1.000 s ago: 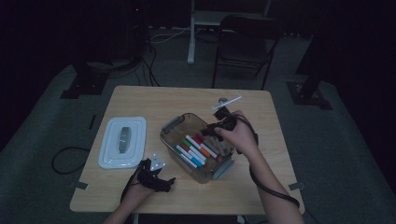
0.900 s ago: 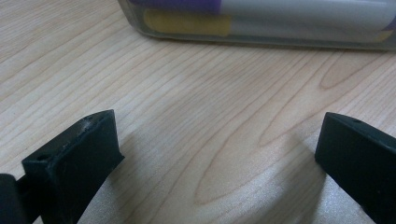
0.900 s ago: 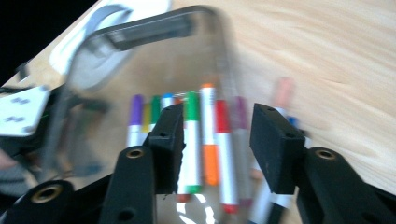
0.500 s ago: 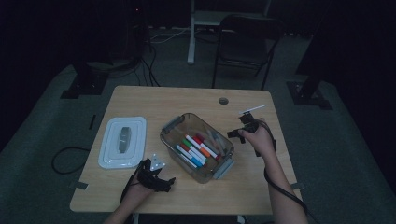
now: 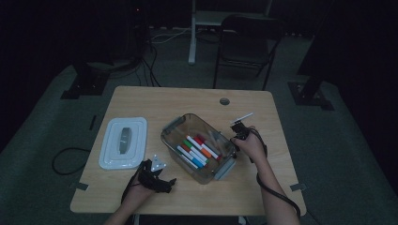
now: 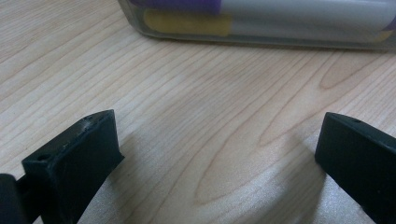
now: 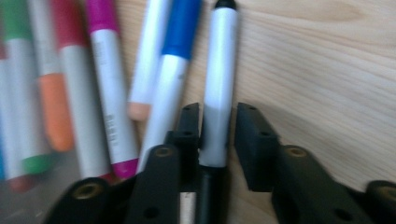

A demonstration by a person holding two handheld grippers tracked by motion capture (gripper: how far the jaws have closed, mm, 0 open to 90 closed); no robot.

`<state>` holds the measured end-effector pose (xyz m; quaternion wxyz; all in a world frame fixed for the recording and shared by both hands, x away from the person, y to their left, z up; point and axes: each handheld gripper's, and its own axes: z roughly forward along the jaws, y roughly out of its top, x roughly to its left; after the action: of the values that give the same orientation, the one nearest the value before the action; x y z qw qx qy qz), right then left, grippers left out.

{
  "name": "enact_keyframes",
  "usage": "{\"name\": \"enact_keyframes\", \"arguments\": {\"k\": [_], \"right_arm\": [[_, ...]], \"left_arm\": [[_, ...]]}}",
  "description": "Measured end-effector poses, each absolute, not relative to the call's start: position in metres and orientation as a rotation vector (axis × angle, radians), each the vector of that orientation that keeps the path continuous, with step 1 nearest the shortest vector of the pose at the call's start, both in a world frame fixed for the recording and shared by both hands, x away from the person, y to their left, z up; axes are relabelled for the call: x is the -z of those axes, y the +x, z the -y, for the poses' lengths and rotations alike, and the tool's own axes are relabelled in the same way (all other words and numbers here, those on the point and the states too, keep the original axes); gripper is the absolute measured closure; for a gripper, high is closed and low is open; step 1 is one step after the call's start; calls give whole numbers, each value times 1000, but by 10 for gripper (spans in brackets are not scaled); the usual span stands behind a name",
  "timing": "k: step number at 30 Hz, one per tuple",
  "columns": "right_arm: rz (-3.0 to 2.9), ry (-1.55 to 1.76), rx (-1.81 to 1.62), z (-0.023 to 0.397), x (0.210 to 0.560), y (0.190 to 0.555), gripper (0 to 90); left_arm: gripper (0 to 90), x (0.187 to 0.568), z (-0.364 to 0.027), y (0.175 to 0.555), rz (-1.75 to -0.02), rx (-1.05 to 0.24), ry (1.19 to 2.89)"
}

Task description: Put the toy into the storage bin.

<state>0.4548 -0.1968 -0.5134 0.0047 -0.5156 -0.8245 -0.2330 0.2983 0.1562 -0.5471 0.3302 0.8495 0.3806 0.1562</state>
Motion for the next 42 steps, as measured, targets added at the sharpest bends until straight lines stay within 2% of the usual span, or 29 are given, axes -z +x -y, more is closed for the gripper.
{"name": "enact_keyframes", "arguments": {"k": [6,18,24,29,31,36,42], "right_arm": [[2501,-1690,734,206,506,455,768],[2491,-1653,996,219,426,435,768],[2546,-1514,1120,196,388,421,768],[2562,-1396,1155,174,374,413,768],[2600,-1294,1136,148,369,408,768],[2608,-1204,1112,118,370,406,768],[2643,-1123,988,82,390,405,768]], "left_arm": [[6,547,-156,298,-996,-408,2221],[6,547,-156,298,-996,-408,2221],[6,547,-156,298,-997,-410,2218],[6,547,-156,298,-996,-409,2220],[6,547,-156,298,-997,-409,2220],[6,547,-156,298,-996,-409,2220],[6,547,-156,298,-996,-409,2221]]}}
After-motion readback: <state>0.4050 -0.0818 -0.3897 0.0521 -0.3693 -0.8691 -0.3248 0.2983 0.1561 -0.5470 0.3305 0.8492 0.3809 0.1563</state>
